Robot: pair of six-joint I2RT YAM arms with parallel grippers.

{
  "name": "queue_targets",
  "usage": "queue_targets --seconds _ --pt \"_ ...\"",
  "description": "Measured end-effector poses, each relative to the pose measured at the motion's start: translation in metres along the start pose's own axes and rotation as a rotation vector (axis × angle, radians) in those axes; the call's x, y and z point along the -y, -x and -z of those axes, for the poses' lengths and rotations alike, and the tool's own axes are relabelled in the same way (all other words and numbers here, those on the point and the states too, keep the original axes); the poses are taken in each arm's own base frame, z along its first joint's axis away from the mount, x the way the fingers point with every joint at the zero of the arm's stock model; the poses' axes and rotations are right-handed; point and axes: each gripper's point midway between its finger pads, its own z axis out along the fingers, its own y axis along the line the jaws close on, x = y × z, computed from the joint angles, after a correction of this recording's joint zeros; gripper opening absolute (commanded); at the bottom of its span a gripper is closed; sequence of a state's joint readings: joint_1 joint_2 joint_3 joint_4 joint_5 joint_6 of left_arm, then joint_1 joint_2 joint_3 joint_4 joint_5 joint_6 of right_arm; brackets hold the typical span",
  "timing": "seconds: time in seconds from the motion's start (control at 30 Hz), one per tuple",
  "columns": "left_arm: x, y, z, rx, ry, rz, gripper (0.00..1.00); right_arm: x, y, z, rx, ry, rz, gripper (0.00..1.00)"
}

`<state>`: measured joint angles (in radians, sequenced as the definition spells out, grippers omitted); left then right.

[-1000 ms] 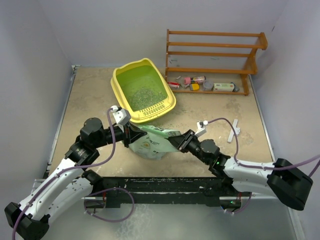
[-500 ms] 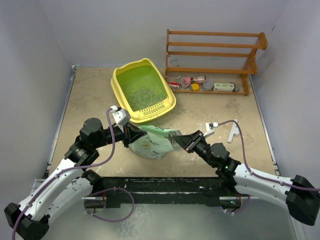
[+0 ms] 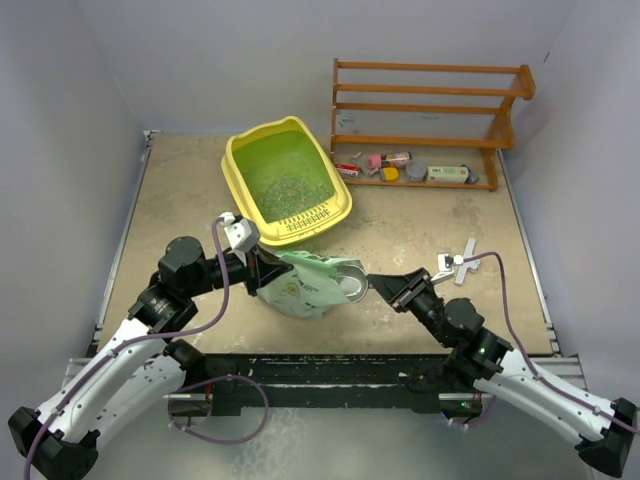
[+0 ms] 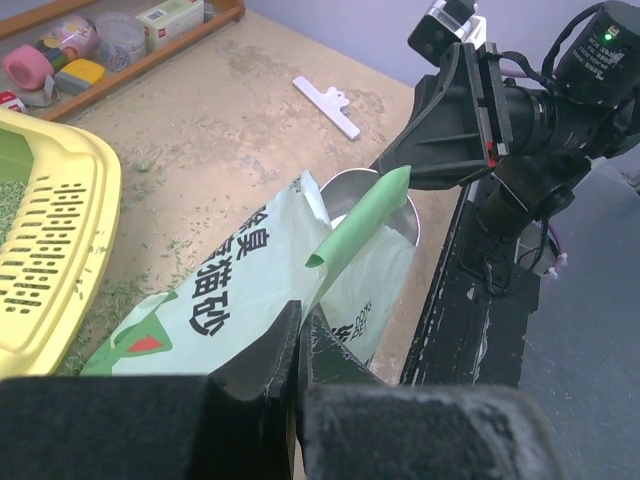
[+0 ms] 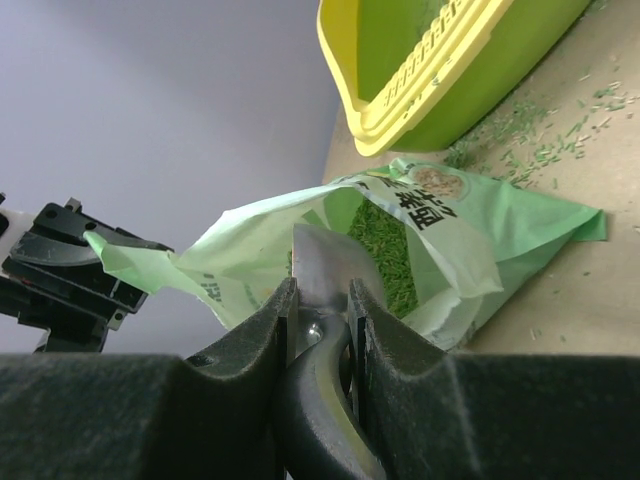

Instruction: Fill the litter box with clean litter

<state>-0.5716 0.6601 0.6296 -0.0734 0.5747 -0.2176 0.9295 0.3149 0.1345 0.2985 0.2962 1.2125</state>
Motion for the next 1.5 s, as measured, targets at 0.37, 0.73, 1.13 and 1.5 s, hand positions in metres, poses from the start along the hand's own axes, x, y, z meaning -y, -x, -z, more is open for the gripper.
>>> queue_targets --seconds 0.37,0.73,1.13,1.5 --pt "0.005 -0.001 0.0 -0.004 -0.029 -0.001 0.0 -0.003 0.034 0.034 0.088 -0.06 0.037 0.0" --pt "0.007 0.0 0.001 -0.004 -0.04 -0.002 0.0 -0.008 0.058 0.056 0.12 -0.146 0.104 0.0" --pt "0.008 0.0 0.001 -0.004 -0.042 -0.002 0.0 -0.021 0.083 0.075 0.177 -0.182 0.106 0.0" --pt "0.008 -0.001 0.001 -0.004 -0.041 -0.002 0.0 -0.02 0.085 0.081 0.177 -0.206 0.062 0.0"
